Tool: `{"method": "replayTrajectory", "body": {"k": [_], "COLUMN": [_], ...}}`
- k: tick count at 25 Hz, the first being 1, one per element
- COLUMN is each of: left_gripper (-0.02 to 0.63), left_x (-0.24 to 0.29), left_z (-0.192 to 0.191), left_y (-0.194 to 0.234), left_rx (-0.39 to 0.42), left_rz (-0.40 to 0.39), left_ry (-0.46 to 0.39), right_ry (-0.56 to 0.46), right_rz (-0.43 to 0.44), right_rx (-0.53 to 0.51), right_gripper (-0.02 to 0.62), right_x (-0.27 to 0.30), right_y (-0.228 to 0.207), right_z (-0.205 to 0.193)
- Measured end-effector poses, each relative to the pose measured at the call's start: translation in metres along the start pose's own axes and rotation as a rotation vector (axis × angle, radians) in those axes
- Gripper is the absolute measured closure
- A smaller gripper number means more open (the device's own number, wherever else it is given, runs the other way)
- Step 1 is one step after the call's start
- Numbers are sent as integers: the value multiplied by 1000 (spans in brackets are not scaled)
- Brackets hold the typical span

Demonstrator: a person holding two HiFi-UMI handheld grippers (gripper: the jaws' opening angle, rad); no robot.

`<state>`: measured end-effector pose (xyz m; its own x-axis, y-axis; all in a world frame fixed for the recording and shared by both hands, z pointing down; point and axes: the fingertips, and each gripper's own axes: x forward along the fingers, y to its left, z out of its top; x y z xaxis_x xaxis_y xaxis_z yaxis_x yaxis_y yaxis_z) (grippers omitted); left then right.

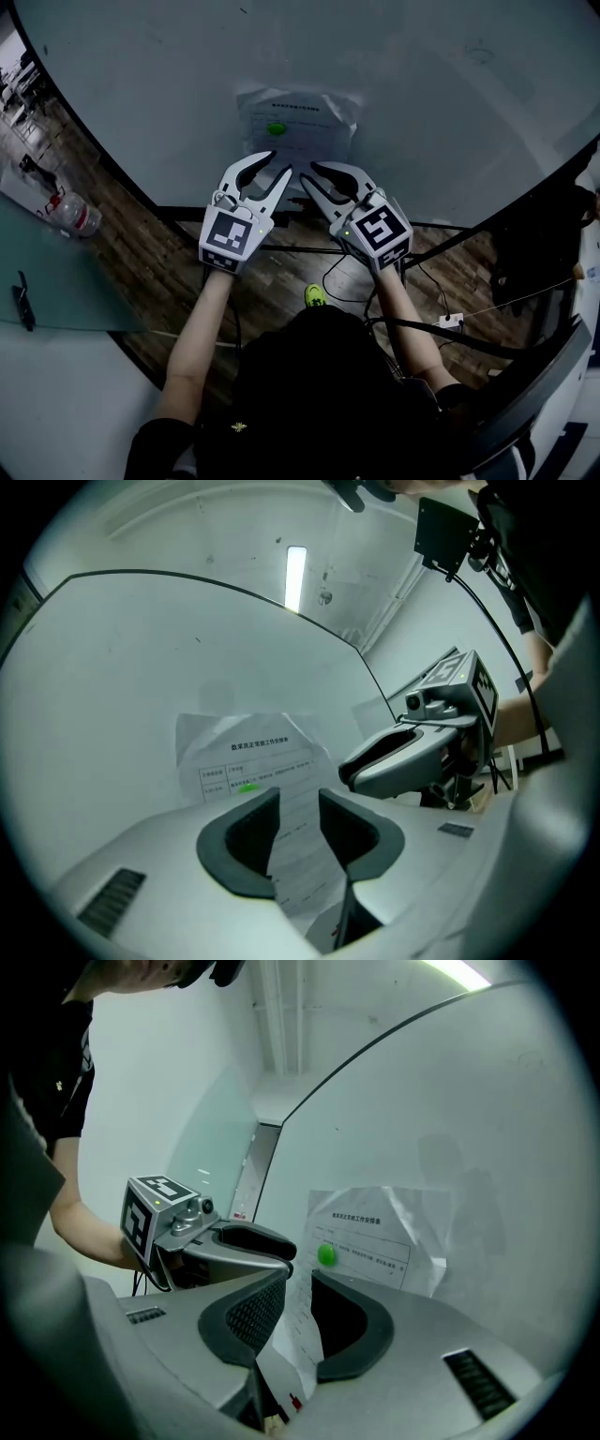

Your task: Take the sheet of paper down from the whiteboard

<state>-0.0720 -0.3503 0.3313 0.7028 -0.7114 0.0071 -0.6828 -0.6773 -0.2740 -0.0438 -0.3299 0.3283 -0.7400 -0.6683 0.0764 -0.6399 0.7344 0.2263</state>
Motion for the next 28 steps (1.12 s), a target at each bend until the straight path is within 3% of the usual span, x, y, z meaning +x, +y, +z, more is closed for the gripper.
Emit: {"method": "replayTrajectory", "body": {"k": [13, 20, 28], "left_gripper": [396, 382, 379], "left_x": [24, 31, 41], "left_z": [-4, -1, -7], "left_y": [20, 36, 42], "left_rx": [55, 219, 222], "left_rz": [92, 222, 244], "left_ry": [40, 37, 56], "right_ry": [20, 30, 43], "right_rz": [2, 8, 2], "right_rx": [-44, -66, -78], "right_gripper": [486, 485, 485], "right_x": [5, 9, 9], "right_y": [-20, -27, -38], "right_z": [5, 5, 5]}}
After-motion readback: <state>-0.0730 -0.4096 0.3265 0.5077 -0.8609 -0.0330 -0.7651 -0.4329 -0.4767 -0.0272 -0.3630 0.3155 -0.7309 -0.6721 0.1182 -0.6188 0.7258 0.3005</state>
